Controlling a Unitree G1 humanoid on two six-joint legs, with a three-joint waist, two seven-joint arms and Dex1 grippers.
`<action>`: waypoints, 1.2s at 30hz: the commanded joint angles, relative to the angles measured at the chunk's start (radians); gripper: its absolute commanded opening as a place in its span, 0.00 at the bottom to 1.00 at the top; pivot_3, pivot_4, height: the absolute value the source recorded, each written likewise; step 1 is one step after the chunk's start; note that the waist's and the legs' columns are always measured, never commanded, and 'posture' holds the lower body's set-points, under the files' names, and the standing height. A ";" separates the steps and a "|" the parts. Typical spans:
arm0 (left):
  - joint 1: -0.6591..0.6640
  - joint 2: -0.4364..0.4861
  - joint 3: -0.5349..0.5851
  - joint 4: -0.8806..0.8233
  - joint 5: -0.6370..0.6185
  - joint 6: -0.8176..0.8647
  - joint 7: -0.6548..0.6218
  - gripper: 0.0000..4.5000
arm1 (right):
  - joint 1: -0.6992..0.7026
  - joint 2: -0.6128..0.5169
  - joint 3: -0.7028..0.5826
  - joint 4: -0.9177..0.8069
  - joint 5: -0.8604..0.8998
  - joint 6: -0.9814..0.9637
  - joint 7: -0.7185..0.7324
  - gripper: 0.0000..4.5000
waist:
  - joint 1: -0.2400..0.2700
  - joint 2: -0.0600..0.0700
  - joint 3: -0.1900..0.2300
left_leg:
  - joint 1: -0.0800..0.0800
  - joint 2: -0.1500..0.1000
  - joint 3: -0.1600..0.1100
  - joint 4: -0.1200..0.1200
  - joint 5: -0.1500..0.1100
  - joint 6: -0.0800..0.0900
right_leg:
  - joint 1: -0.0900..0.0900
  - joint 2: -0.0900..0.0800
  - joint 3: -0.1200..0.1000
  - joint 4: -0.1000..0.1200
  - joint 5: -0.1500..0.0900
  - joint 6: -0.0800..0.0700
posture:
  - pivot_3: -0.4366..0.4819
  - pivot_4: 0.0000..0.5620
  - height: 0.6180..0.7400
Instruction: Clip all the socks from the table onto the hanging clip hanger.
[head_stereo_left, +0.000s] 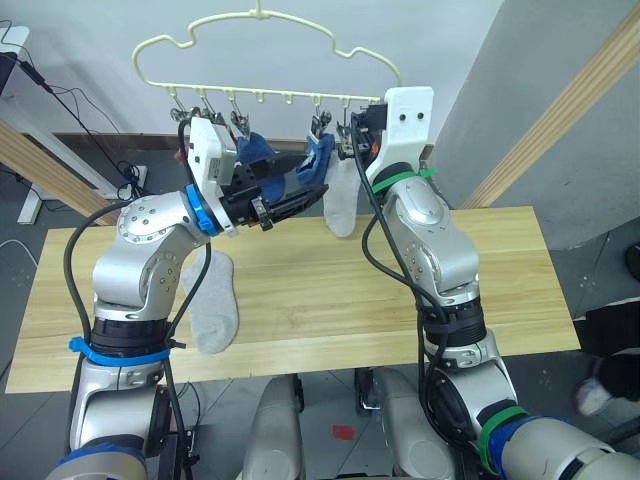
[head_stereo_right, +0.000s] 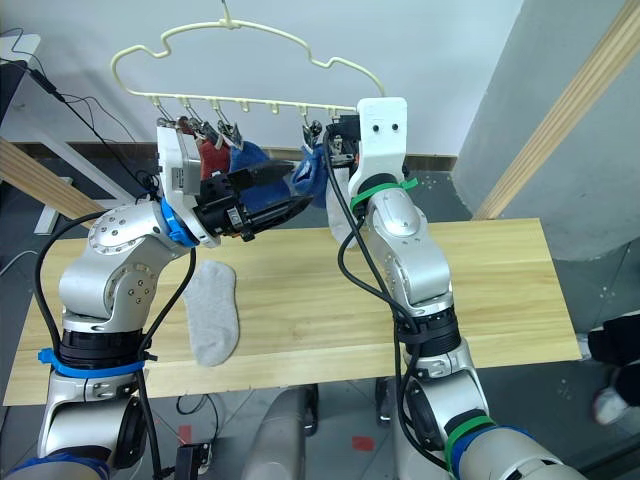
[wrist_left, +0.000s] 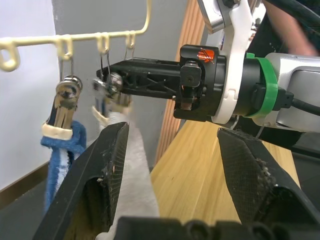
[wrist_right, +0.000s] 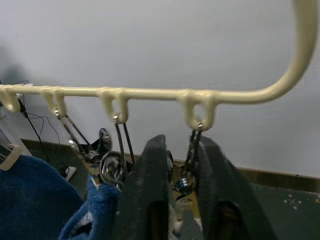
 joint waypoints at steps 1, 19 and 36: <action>0.007 0.007 0.015 -0.039 -0.007 -0.015 0.003 0.69 | -0.022 0.004 0.003 -0.042 -0.009 -0.029 0.002 0.01 | 0.000 0.000 0.000 | 0.000 0.000 0.000 0.000 0.000 0.000 | 0.000 0.000 0.000 0.000 0.000 0.000 | 0.44 0.66 1.00; 0.357 -0.152 0.217 -0.161 0.216 0.126 0.691 1.00 | -0.024 -0.015 -0.002 -0.040 -0.006 -0.024 0.009 0.00 | -0.002 0.000 0.000 | 0.000 0.001 0.000 0.000 -0.002 0.003 | 0.000 -0.001 0.001 0.000 0.000 -0.001 | 0.44 0.67 1.00; 0.340 -0.244 0.223 0.204 0.282 0.190 0.856 1.00 | -0.029 -0.016 0.003 -0.039 -0.002 -0.008 0.027 0.00 | 0.002 0.000 0.000 | 0.000 0.001 0.000 0.000 -0.002 0.003 | 0.000 -0.001 0.000 0.000 0.000 0.000 | 0.43 0.67 1.00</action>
